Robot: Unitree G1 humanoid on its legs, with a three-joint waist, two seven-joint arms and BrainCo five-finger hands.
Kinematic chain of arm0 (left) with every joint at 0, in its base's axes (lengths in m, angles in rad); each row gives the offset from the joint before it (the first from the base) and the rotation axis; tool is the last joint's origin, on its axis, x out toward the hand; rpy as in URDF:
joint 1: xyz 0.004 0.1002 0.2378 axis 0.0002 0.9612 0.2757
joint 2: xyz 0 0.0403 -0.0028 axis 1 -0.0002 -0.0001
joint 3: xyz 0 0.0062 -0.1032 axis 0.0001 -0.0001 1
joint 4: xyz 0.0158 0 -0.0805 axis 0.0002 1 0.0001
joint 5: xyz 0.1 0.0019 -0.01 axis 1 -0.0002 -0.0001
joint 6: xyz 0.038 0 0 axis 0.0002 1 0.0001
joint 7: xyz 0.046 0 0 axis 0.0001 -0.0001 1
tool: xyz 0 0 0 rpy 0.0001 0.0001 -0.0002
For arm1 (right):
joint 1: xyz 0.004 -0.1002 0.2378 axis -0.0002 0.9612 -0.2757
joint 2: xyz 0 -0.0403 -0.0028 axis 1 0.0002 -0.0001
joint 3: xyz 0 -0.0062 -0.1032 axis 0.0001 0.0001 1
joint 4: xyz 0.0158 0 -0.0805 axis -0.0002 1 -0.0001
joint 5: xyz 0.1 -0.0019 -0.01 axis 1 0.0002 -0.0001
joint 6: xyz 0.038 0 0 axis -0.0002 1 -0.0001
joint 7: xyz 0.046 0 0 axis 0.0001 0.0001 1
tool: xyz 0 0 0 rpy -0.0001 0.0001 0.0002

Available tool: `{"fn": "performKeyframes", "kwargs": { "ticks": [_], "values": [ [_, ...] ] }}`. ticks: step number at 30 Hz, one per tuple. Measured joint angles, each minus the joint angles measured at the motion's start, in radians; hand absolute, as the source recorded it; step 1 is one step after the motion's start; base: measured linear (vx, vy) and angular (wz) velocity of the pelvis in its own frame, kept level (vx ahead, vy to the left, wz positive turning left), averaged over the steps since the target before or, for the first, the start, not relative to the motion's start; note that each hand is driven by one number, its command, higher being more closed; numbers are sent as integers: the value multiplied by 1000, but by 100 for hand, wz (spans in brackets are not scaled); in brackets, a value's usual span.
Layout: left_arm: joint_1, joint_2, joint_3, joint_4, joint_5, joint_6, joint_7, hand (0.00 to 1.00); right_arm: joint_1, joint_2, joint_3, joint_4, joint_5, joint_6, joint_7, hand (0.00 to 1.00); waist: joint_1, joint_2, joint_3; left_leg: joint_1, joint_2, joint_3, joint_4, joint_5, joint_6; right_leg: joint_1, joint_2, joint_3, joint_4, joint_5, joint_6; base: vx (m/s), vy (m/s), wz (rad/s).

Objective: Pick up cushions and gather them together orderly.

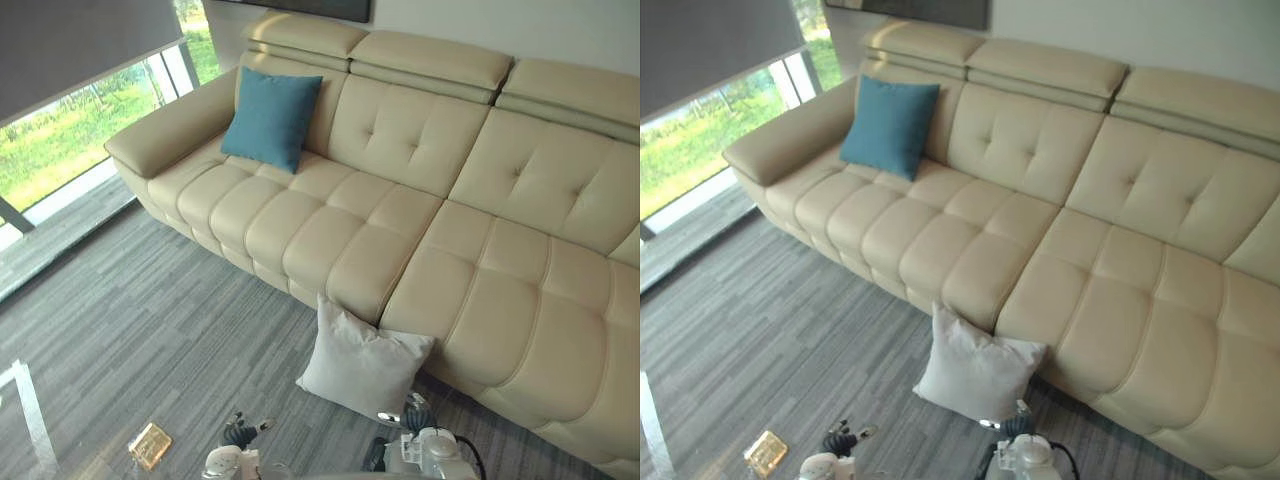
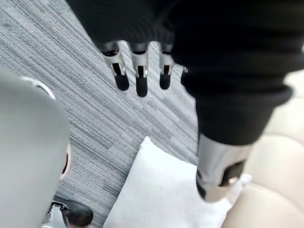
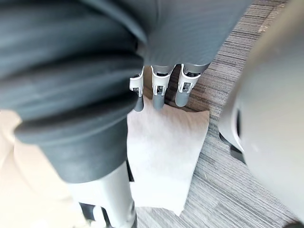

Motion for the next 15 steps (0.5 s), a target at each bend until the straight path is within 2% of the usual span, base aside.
{"fn": "performKeyframes", "kwargs": {
  "ticks": [1, 3, 5, 6, 8, 9, 10, 11, 15],
  "values": [
    [0, 2, 3, -5, 3, 0, 0, 0, 5, -2, 0, -1, 1, 1, -3, 0, 1, -5, 3, -47, 30, -18, 127, 6, -10, 27, 11, 5, -22, -10, -4, 132, -62, -18],
    [10, 6, 8, -19, 3, -2, 0, 0, 7, -7, 0, 3, 2, 2, -5, 0, 6, -7, 4, -86, 47, -63, 196, -36, -35, 48, 22, 28, -39, -18, -7, 94, -5, -30],
    [18, 5, 12, -40, 1, -9, 2, 0, 12, -10, -8, 3, 3, 2, -12, 0, 14, -11, 6, -147, 24, -136, 153, -82, -26, 53, 28, 79, -47, -20, 1, 112, 97, -62],
    [18, 5, 17, -43, 1, -10, 2, 0, 12, -10, -7, 3, 3, 2, -12, 0, 17, -13, 7, -164, 12, -166, 133, -86, -20, 53, 28, 99, -47, -20, 4, 97, 144, -80],
    [18, 4, 23, -58, 0, -12, 4, 0, 10, -7, -5, 4, 3, 2, -13, 0, 27, -21, 12, -211, -33, -296, 63, -81, -13, 51, 28, 175, -42, -26, 27, 84, 209, -96],
    [18, 0, 25, -59, -2, -13, 4, 0, 15, -8, -2, 4, 3, 2, -14, 0, 27, -20, 12, -223, -46, -361, 22, -58, -34, 46, 29, 204, -27, -30, 40, 75, 249, -117],
    [19, 5, 30, -55, -9, -13, 5, 0, 18, -8, 10, 4, 3, 1, -17, 0, 30, -21, 7, -200, -66, -350, 14, -25, -42, 33, 29, 256, -8, -30, 75, 97, 241, -98],
    [19, 17, 31, -49, -9, -11, 5, 0, 24, -3, 12, 0, 3, -1, -20, 0, 16, -36, -8, -191, -76, -322, -3, -26, -32, 37, 20, 276, -32, -16, 89, 109, 237, -74],
    [17, 29, 42, -34, -8, -10, 5, 0, 42, 7, 12, 7, 3, 1, -20, 0, 23, -62, -27, -168, -94, -247, -21, -30, -15, 46, 9, 333, -104, 28, 112, 168, 219, -51]
  ]
}}
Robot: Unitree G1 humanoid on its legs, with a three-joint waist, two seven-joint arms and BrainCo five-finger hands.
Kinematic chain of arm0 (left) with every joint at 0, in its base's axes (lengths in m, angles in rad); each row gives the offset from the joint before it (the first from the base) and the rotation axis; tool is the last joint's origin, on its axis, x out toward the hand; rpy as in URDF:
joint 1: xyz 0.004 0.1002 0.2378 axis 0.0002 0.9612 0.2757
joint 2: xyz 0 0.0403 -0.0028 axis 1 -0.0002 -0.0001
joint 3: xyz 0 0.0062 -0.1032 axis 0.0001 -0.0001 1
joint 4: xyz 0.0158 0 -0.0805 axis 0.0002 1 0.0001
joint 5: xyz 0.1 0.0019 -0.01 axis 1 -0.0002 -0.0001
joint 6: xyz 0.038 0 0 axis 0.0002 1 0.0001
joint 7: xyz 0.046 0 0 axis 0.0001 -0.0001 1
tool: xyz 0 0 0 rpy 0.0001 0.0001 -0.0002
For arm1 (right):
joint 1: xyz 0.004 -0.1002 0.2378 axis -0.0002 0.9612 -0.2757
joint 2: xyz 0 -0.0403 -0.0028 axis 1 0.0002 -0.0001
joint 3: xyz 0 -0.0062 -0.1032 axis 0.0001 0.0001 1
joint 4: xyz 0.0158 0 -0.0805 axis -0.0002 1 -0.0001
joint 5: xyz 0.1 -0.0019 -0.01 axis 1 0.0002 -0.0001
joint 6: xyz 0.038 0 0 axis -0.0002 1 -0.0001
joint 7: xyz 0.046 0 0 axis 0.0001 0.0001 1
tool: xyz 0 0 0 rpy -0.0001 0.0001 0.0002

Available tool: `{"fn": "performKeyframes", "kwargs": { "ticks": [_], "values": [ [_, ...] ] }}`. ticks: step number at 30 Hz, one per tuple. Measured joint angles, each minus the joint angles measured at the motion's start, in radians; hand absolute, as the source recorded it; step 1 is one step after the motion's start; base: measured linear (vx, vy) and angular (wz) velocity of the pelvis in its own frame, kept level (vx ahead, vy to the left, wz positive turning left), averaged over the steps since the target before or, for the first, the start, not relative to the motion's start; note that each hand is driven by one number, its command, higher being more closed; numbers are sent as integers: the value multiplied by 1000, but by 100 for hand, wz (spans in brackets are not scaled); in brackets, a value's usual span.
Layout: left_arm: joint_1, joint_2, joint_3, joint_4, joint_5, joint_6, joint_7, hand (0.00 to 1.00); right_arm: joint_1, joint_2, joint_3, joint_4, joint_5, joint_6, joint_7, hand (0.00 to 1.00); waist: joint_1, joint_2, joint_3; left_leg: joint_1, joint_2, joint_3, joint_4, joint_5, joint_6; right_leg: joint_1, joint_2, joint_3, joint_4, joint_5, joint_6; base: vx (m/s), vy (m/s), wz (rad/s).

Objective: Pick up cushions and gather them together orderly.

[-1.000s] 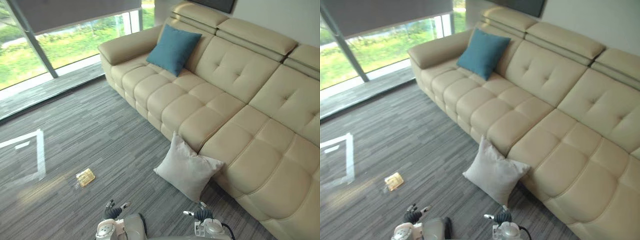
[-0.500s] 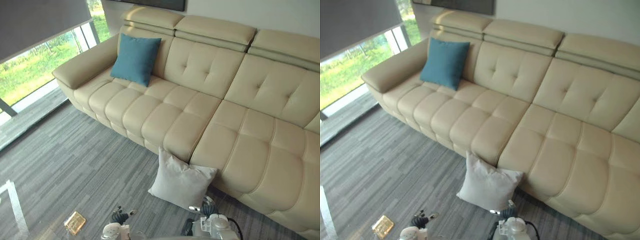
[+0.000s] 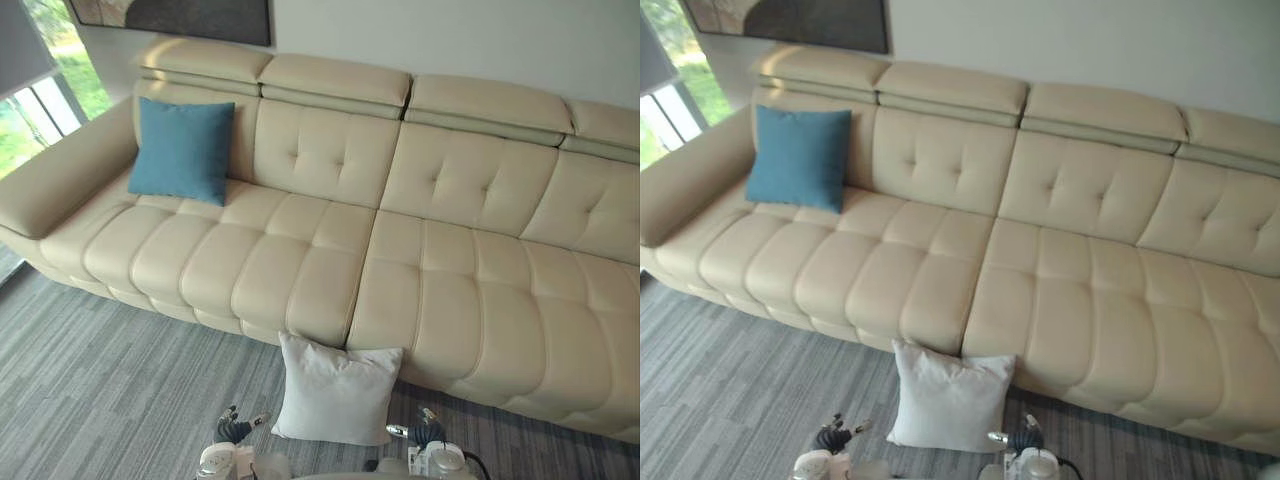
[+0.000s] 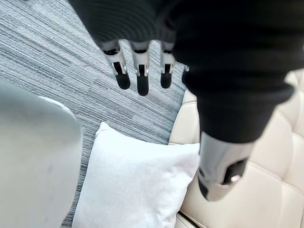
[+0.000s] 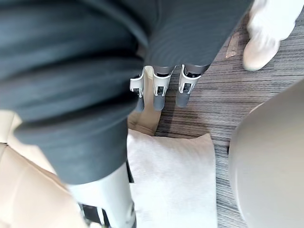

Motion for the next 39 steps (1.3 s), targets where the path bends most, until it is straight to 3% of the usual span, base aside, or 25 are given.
{"fn": "performKeyframes", "kwargs": {
  "ticks": [5, 11, 14, 18, 23, 26, 36, 39],
  "values": [
    [-10, -2, -2, 39, 12, 2, 0, 0, 1, -3, -10, 14, 0, 0, 0, 0, -3, 0, -13, 67, -17, 28, -55, 2, 3, 33, -11, 22, -33, 1, 7, 107, 67, -18],
    [-9, -18, -3, 50, 10, 2, 4, 0, 1, -16, -18, 22, 12, -1, -8, 0, -1, 32, -29, 89, -1, 37, -83, 3, 4, 41, 8, 22, -41, 1, 8, 62, -31, -12],
    [-37, -17, -4, 44, -11, 1, 17, 0, -37, -37, -17, 35, 40, -1, -30, 0, 3, 36, 25, 56, 2, 36, -53, 4, 6, -29, 6, 20, 69, -23, 6, -69, -50, 1],
    [-129, -5, -3, -7, -89, 0, 66, 0, -134, -67, -20, 25, 88, -7, -65, 0, 6, 20, 126, -214, 16, 23, 203, -9, 19, -282, -9, 20, 276, -36, 2, -233, -78, 0],
    [-282, 14, 9, -91, -165, -17, 107, 0, -256, -109, -63, -92, 162, -23, -117, 0, 0, 20, 232, -508, 59, -17, 452, -119, 16, -568, 11, 22, 489, -103, -21, -293, -74, -10],
    [-384, 26, 27, -124, -189, -27, 130, 0, -345, -122, -70, -113, 197, -28, -139, 0, -1, 19, 262, -682, 78, -27, 551, -133, 27, -732, 13, 19, 555, -103, -24, -312, -45, -6],
    [-596, 22, 37, -172, -227, -38, 158, 0, -641, -77, -98, -166, 254, -34, -203, 0, -5, 9, 346, -1078, 103, -73, 694, -80, 10, -1100, 13, -11, 668, -39, -61, -160, -40, 2],
    [-625, 12, -10, -199, -227, -38, 167, 0, -695, -48, -92, -168, 254, -39, -213, 0, -5, 8, 375, -1090, 108, -76, 705, -78, 8, -1117, 15, -12, 685, -36, -67, -11, -9, -2]
  ]
}}
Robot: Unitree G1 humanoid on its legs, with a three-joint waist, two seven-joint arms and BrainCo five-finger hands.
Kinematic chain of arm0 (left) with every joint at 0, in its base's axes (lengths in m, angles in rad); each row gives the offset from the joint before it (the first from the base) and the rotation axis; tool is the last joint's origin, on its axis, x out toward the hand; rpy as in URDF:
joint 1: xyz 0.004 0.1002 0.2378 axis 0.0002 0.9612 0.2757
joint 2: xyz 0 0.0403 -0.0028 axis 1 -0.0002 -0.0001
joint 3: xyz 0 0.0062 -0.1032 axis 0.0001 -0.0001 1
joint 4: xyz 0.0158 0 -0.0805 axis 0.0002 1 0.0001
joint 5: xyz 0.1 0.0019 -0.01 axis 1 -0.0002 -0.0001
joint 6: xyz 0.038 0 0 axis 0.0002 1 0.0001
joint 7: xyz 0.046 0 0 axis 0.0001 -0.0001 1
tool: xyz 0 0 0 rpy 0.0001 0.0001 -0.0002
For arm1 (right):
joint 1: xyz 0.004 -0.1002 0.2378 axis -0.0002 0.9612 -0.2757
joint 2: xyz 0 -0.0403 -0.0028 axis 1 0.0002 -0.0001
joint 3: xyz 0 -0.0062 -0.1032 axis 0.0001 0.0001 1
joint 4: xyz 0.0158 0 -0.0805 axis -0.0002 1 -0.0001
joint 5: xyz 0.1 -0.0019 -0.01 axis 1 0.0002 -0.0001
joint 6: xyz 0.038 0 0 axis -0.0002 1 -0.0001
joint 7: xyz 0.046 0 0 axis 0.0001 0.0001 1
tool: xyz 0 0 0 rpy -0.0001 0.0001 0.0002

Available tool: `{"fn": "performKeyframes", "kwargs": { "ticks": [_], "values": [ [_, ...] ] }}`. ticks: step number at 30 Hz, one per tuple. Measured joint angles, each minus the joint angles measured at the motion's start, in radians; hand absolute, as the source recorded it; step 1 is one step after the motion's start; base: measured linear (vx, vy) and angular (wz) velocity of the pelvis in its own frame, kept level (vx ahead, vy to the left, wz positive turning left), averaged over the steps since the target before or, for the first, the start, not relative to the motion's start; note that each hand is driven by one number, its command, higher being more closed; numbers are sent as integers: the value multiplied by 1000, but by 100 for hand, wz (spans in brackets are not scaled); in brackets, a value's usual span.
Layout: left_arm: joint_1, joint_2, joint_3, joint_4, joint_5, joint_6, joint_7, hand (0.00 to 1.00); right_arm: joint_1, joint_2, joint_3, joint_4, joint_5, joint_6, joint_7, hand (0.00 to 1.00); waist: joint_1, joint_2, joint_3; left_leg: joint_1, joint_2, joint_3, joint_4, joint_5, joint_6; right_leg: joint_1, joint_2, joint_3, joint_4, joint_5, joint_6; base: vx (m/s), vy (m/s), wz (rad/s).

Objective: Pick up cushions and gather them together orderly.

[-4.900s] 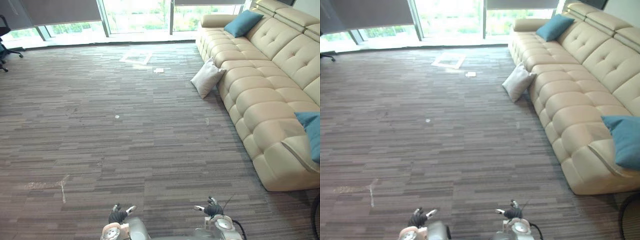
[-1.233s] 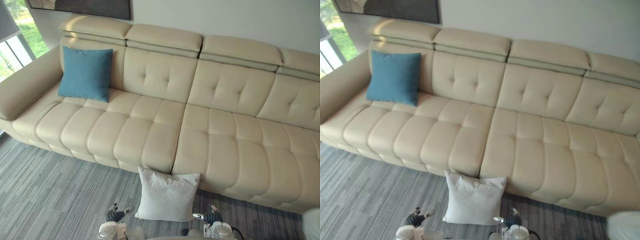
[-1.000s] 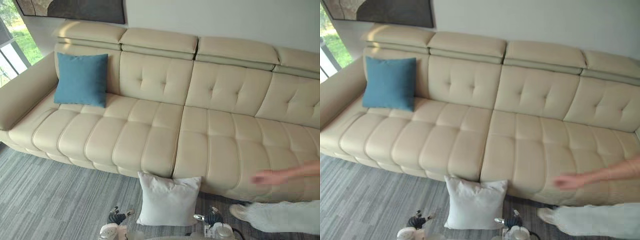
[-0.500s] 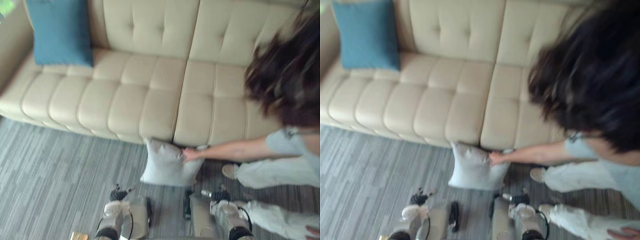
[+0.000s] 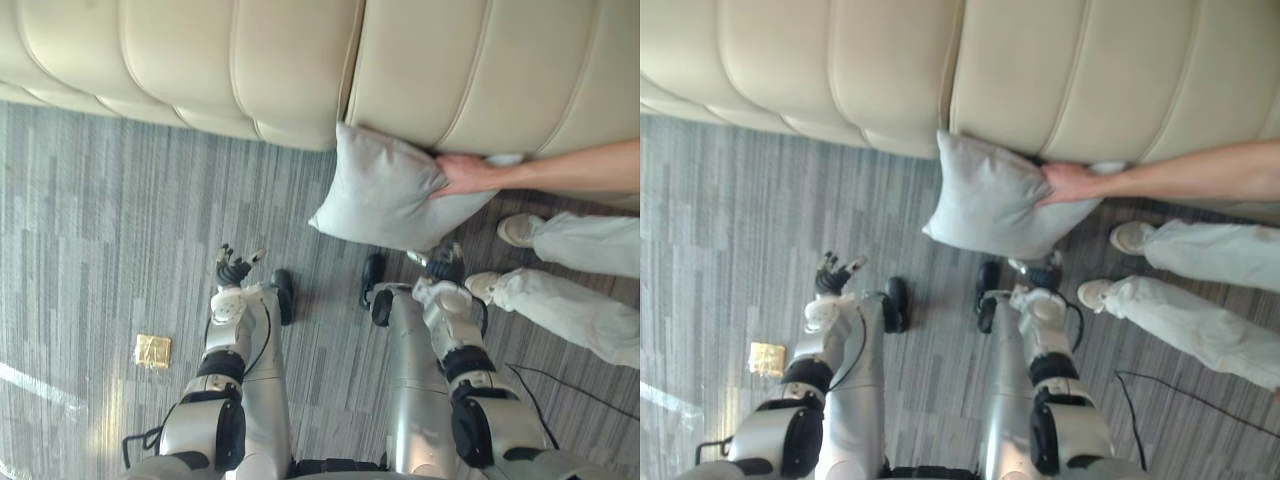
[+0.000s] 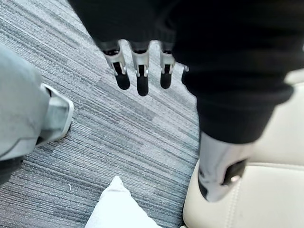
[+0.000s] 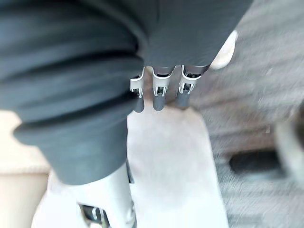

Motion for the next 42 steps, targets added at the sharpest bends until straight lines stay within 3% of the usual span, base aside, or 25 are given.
{"fn": "performKeyframes", "kwargs": {
  "ticks": [9, 19, 25, 27, 35, 42],
  "values": [
    [18, -51, -142, -44, 4, -7, 10, 0, 101, 42, 77, -76, -3, -13, -6, 0, -2, -1, -1, 69, -2, -2, -38, 12, -9, 65, 3, -4, -25, -1, 1, -42, -21, 2],
    [233, -68, -212, -80, 22, -8, 18, 0, 375, 50, 91, -133, -13, -31, 15, 0, -5, -9, -11, 405, -10, 18, -250, 54, -31, 378, 12, -19, -196, 16, -11, -12, -65, -1],
    [441, -65, -207, -75, 26, -7, -15, 0, 593, 51, 88, -149, -22, -31, 52, 0, -9, -15, -140, 656, -16, 53, -436, 82, -38, 611, 32, -20, -356, 33, -7, 122, 2, -8],
    [509, -65, -177, -49, 44, -6, -27, 0, 668, 52, 86, -144, -30, -31, 75, 0, -12, -17, -218, 737, -17, 63, -513, 96, -40, 685, 38, -19, -427, 43, -1, 142, 19, -9],
    [598, -70, -107, 110, 122, 21, -69, 0, 769, 84, 35, -12, -62, -17, 122, 0, -17, -5, -380, 980, -5, 144, -717, 123, -55, 884, 59, 1, -612, 75, 12, 170, 40, -19],
    [599, -86, -44, 175, 153, 31, -87, 0, 759, 79, -7, 56, -71, -9, 153, 0, -20, 21, -413, 1098, -6, 198, -794, 124, -55, 994, 82, 46, -712, 116, 21, 131, 57, -23]
  ]
}}
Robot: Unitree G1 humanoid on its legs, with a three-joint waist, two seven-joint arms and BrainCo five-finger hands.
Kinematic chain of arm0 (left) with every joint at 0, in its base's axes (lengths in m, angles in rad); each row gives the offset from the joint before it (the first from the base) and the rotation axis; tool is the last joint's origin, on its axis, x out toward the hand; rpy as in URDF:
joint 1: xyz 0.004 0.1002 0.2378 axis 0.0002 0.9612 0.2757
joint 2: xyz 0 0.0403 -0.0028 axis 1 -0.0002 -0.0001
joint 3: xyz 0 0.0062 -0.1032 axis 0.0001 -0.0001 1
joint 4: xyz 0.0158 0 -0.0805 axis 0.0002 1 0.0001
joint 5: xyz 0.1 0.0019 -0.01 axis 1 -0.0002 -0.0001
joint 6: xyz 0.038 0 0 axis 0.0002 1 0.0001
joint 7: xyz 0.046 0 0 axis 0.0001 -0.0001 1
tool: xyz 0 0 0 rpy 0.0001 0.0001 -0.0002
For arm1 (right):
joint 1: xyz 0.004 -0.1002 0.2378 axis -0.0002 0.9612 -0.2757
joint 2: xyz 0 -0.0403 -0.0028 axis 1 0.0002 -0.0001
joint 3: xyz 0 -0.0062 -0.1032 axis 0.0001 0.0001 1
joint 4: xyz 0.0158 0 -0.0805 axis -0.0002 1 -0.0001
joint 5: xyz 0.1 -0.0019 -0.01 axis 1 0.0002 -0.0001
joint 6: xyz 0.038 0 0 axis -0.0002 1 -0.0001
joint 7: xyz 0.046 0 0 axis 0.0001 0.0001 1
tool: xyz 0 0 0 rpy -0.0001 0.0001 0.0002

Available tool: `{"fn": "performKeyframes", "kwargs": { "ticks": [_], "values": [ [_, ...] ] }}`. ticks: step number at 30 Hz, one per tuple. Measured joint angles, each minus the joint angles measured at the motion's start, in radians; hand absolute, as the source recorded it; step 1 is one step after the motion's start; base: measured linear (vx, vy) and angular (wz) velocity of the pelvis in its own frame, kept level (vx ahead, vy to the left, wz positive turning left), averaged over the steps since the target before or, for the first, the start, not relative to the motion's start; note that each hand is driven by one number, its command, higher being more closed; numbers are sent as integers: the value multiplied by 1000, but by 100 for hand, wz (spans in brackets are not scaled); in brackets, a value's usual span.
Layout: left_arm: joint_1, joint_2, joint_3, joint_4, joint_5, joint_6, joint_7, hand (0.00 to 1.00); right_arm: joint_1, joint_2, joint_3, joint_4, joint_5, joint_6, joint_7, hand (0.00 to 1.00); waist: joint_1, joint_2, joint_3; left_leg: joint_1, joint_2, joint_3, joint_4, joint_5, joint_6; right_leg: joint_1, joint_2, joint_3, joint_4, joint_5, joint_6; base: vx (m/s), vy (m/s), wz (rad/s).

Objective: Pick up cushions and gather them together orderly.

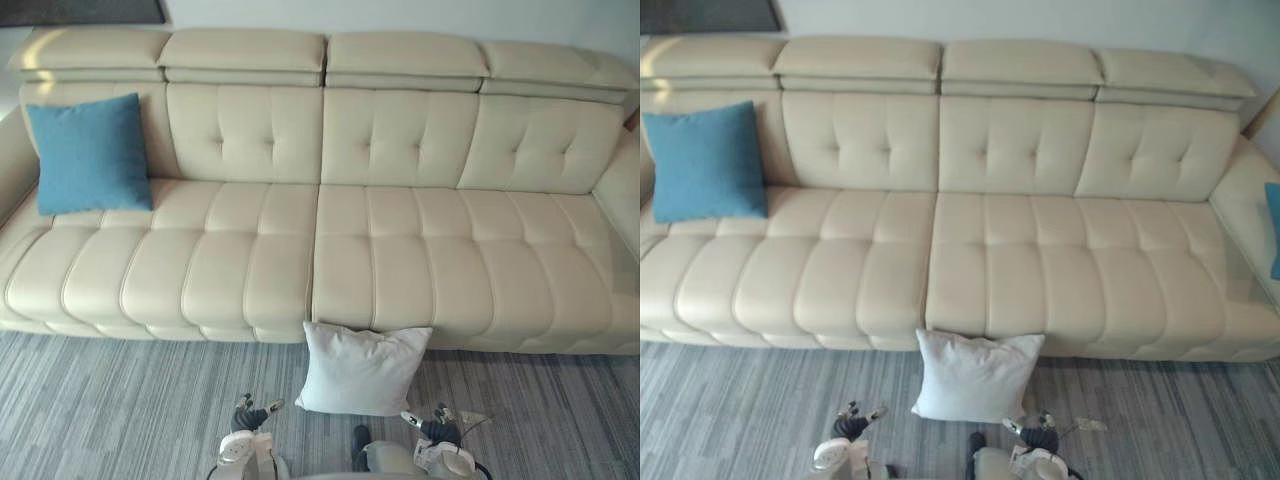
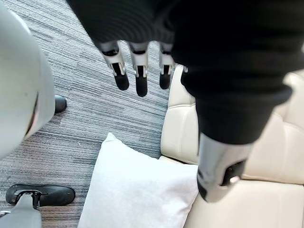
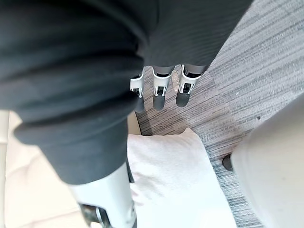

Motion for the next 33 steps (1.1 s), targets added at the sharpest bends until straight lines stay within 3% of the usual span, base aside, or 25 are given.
{"fn": "performKeyframes", "kwargs": {
  "ticks": [7, 10, 11, 12, 13, 14, 15, 16, 17, 18, 19, 20, 21, 22, 23, 24, 25, 26, 28, 29, 30, 31, 33],
  "values": [
    [1, 3, 16, 4, 27, 9, -15, 0, -27, -10, 4, 54, -1, 8, 8, 0, 5, -5, -8, 19, -15, 47, -8, 2, 3, 3, 9, 54, -38, 36, 7, 0, 42, -20],
    [-2, 23, 16, -2, 27, 8, -14, 0, -65, -1, 19, 77, -16, 17, 8, 0, 18, -15, 6, -26, 21, 117, 50, -5, 15, -65, 4, 22, -17, 44, 18, -171, -53, -68],
    [-7, 27, 20, -3, 26, 9, -13, 0, -90, 3, 19, 73, -26, 20, 8, 0, 18, -3, 24, -44, 45, 138, 66, -14, 16, -120, -52, -130, 130, -36, -45, -101, -83, -37],
    [-9, 29, 19, -7, 26, 9, -12, 0, -90, -2, 18, 75, -29, 20, 8, 0, 16, -2, 25, -45, 66, 149, 79, -12, 14, -140, -118, -249, 277, -95, -55, -102, -120, -27],
    [-6, 30, 19, -11, 26, 8, -12, 0, -86, -5, 18, 82, -30, 20, 8, 0, 18, -2, 25, -39, 75, 154, 85, -12, 11, -129, -148, -288, 319, -112, -57, -23, -179, -19],
    [7, 38, 16, -17, 26, 8, -12, 0, -82, -6, 17, 91, -30, 20, 8, 0, 21, -13, 19, -25, 81, 160, 95, -13, -6, -98, -210, -334, 350, -111, -70, -6, -129, -18],
    [9, 44, 14, -21, 26, 7, -12, 0, -81, -5, 18, 92, -30, 20, 7, 0, 21, -26, 14, -22, 75, 164, 98, -16, -12, -89, -227, -340, 336, -104, -65, -5, -246, -49],
    [0, 65, 13, -12, 26, 8, -12, 0, -97, -10, 34, 118, -35, 19, 7, 0, 23, -54, 13, -31, 64, 135, 104, -28, -30, -72, -191, -328, 257, -154, -17, -47, -222, -89],
    [-8, 58, 10, 7, 26, 9, -13, 0, -132, -37, 57, 133, -49, 19, 6, 0, 32, -11, 24, -49, 66, 62, 64, -38, -16, -57, -122, -310, 157, -110, -23, -74, -240, -98],
    [2, 54, 10, 15, 26, 8, -12, 0, -143, -47, 63, 143, -50, 18, 7, 0, 37, 10, 18, -55, 75, 35, 40, -32, -6, -53, -103, -308, 129, -101, -27, -85, -157, -99],
    [-3, 49, 4, 20, 26, 7, -12, 0, -153, -63, 67, 153, -52, 22, 4, 0, 34, 13, 26, -54, 66, 42, 14, -9, -14, -88, -138, -348, 226, -150, -27, -32, -178, -43],
    [-14, 71, -3, 23, 26, 7, -11, 0, -139, -68, 84, 161, -54, 22, 2, 0, 26, -13, 43, -51, 62, 52, 36, -4, -30, -72, -162, -331, 249, -199, 2, 10, -233, -30],
    [-25, 83, -8, 25, 25, 9, -9, 0, -144, -79, 86, 177, -55, 26, 3, 0, 27, 1, 66, -58, 97, 35, 93, -10, -52, -60, -129, -326, 252, -201, -8, 7, -242, -2],
    [-25, 92, -9, 21, 23, 5, -9, 0, -147, -88, 95, 181, -55, 28, -2, 0, 27, 15, 76, -136, 152, -14, 238, 1, -44, -48, -88, -336, 226, -210, -32, 13, -239, -8],
    [-27, 93, -3, 15, 14, 8, -9, 0, -151, -91, 97, 181, -55, 26, -3, 0, 22, 8, 90, -233, 174, -80, 390, 29, 9, -42, -72, -338, 223, -213, -51, 6, -201, -8],
    [-31, 98, -7, 3, 4, 6, -9, 0, -148, -89, 94, 183, -54, 27, -5, 0, 24, 3, 94, -260, 171, -101, 431, 32, 22, -39, -70, -338, 223, -209, -53, 66, -175, -1],
    [-35, 97, -8, -2, -1, 4, -7, 0, -144, -92, 84, 184, -47, 27, -10, 0, 30, 0, 108, -282, 137, -124, 461, 9, 16, -16, -71, -337, 214, -206, -67, 116, -131, -5],
    [-35, 91, -10, -2, -5, 4, 1, 0, -141, -98, 79, 183, -46, 27, -15, 0, 27, -7, 116, -292, 84, -128, 436, -12, -10, 2, -72, -331, 197, -206, -67, 137, -97, -6],
    [-34, 86, -12, -2, -5, 4, 5, 0, -141, -97, 78, 182, -46, 27, -17, 0, 29, -7, 116, -294, 27, -124, 379, -13, -11, 14, -73, -318, 179, -203, -68, 123, -6, -23],
    [-34, 81, -16, -2, -4, 4, 5, 0, -143, -94, 77, 181, -46, 26, -17, 0, 30, 0, 118, -297, -22, -110, 299, -6, -1, 26, -72, -314, 164, -200, -67, 167, 61, -37],
    [-30, 75, -16, -1, -3, 6, 3, 0, -140, -94, 73, 177, -46, 26, -17, 0, 31, 10, 112, -293, -56, -90, 187, 27, 38, 27, -64, -304, 160, -202, -58, 177, 74, -33],
    [-30, 77, -16, -1, -4, 6, 1, 0, -140, -89, 71, 177, -46, 27, -18, 0, 33, 11, 111, -290, -60, -84, 178, 41, 78, 26, -63, -293, 158, -202, -56, 259, 63, -35],
    [-30, 76, -6, -1, 0, 8, -8, 0, -119, -50, 60, 145, -46, 27, -16, 0, 50, -9, 99, -253, -64, -33, 122, 51, 90, 47, -56, -265, 70, -165, -24, 242, 48, -38]
  ]
}}
